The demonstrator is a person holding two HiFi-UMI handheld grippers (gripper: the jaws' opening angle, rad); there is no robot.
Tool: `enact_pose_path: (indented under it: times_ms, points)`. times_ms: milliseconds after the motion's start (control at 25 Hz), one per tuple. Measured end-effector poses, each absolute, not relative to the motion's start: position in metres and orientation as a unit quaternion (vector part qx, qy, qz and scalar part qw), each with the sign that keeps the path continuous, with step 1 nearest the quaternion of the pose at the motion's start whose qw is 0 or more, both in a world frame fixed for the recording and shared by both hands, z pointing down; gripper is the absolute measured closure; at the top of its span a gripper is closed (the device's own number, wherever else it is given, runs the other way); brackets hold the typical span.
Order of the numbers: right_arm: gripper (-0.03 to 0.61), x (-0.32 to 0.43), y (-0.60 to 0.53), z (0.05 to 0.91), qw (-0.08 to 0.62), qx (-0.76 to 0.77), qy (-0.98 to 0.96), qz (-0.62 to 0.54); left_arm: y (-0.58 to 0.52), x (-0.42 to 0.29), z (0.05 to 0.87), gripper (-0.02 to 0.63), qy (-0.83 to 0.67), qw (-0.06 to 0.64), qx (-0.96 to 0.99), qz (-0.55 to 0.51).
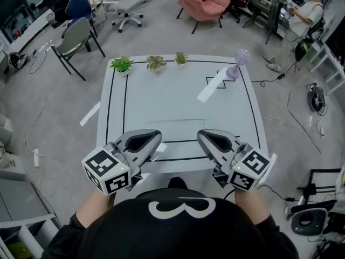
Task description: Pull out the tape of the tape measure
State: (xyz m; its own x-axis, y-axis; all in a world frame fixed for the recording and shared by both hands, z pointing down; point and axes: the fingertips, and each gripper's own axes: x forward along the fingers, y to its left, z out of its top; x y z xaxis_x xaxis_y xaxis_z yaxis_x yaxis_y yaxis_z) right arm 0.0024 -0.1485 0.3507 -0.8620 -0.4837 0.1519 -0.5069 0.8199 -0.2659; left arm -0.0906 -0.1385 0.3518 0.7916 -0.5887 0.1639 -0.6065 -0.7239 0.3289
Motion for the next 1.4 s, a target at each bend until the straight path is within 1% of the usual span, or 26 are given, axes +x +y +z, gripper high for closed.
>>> enact_pose_path:
  times_ms: [160, 360, 560, 760, 1400]
  points:
    - [0.575, -0.008, -0.125, 0.335, 0.016, 0.247, -0.958, 0.145, -0.115, -0.088, 0.326, 0.607, -0.299, 0.174, 0.938, -0.005]
    - [0.575, -0.016, -0.105, 0.319, -0.016, 0.235, -0.961, 0.144, -0.099, -0.085, 0.316, 0.607, -0.299, 0.152, 0.942, -0.002]
    - [0.575, -0.015, -0.090, 0.315, -0.020, 0.247, -0.960, 0.131, -0.085, -0.084, 0.313, 0.607, -0.297, 0.144, 0.944, -0.006]
    - [0.575, -0.012, -0.086, 0.317, -0.009, 0.265, -0.956, 0.129, -0.080, -0.084, 0.312, 0.607, -0.298, 0.133, 0.945, 0.002]
    - [0.575, -0.001, -0.099, 0.322, -0.010, 0.281, -0.951, 0.132, -0.093, -0.087, 0.324, 0.607, -0.311, 0.137, 0.940, 0.015]
